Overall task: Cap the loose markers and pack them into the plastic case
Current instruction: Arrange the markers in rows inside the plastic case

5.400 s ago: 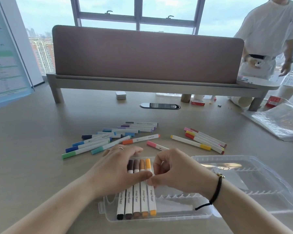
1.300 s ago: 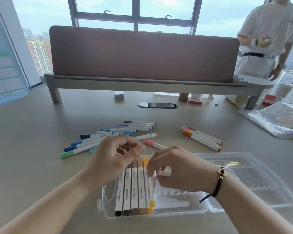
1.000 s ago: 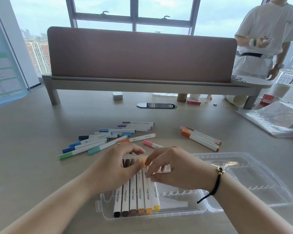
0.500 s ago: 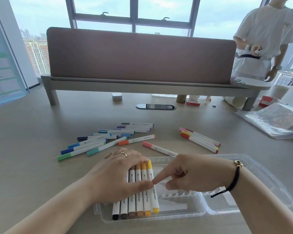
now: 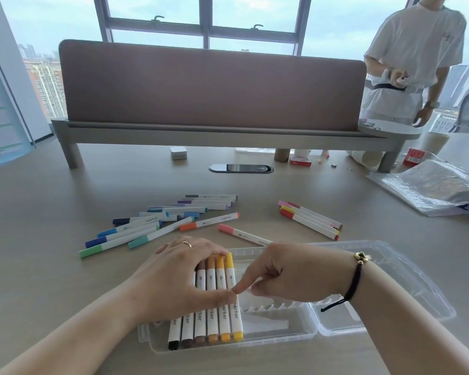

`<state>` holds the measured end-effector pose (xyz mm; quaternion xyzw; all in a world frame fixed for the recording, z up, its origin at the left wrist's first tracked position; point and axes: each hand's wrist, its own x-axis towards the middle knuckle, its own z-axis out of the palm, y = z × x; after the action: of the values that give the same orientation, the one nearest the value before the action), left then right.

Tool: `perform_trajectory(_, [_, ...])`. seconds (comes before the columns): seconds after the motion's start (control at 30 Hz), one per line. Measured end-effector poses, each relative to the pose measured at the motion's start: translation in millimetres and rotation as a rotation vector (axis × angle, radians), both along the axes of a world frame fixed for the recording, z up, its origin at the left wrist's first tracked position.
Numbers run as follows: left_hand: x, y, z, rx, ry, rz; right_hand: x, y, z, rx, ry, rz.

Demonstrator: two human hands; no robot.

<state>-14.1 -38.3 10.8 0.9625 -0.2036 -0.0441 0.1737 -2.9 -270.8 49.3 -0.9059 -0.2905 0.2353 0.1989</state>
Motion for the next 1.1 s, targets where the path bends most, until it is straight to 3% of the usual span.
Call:
perform_trajectory(0.3, [3.2, 1.9, -3.3, 0.137, 0.035, -0.022, 8.3, -5.4, 0.6, 0.03, -0.011, 0.051])
perform_trajectory(0.37, [4.5, 2.5, -4.0, 0.132, 0.032, -0.023, 14.2, -21.4, -0.5, 0.113, -0.093, -0.048])
perform_trajectory(0.47, [5.3, 2.8, -5.7, 0.102, 0.02, -0.011, 34.4, -61.7, -9.0, 0.219, -0.329, -0.38])
perform_trajectory(0.6, [7.7, 3.0, -9.2, 0.07, -0.003, -0.003, 58.7, -109.1, -31.5, 0.078, -0.514, -0.761])
perform_trajectory(0.83, [9.8, 1.9, -9.9, 0.043, -0.008, 0.002, 68.7, -115.1, -41.8, 0.02, -0.616, -0.879])
perform_trajectory(1.1, [11.0, 3.6, -12.0, 0.042, -0.054, -0.018, 73.9, -116.9, -46.4, 0.033, -0.517, -0.937])
